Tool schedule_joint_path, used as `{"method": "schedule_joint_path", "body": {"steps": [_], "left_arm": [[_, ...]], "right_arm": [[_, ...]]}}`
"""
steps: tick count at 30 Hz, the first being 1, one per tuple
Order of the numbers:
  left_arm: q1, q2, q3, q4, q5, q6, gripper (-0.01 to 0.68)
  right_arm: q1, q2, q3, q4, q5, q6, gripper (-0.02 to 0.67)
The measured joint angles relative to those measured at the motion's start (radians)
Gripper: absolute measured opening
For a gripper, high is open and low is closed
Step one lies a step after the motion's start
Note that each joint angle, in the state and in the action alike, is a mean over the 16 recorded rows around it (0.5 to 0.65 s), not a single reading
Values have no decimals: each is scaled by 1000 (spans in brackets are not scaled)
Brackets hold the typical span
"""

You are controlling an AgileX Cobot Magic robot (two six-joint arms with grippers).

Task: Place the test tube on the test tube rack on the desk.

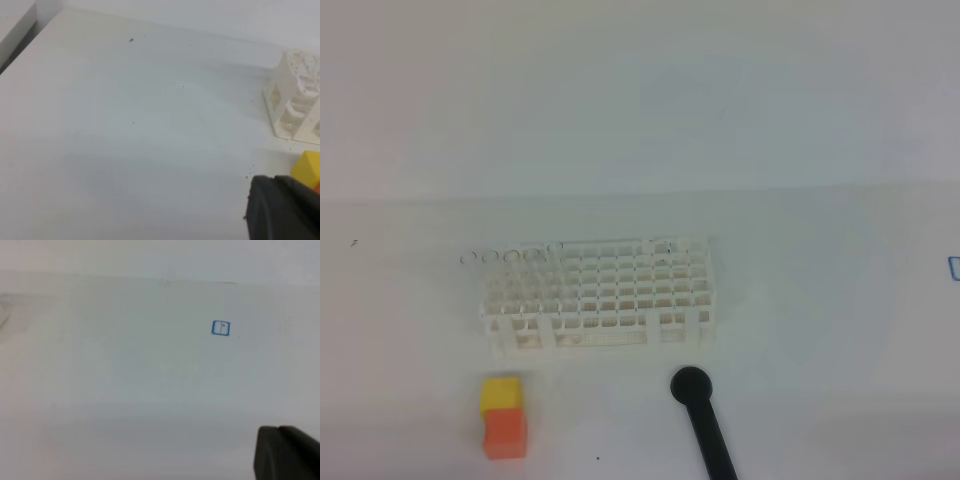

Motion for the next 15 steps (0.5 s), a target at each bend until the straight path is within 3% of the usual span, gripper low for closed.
{"method": "schedule_joint_path", "body": {"steps": [15], "left_arm": [[0,0,0,-1,-5,-1,-1]], "right_arm": [[0,0,0,0,0,0,-1]]}}
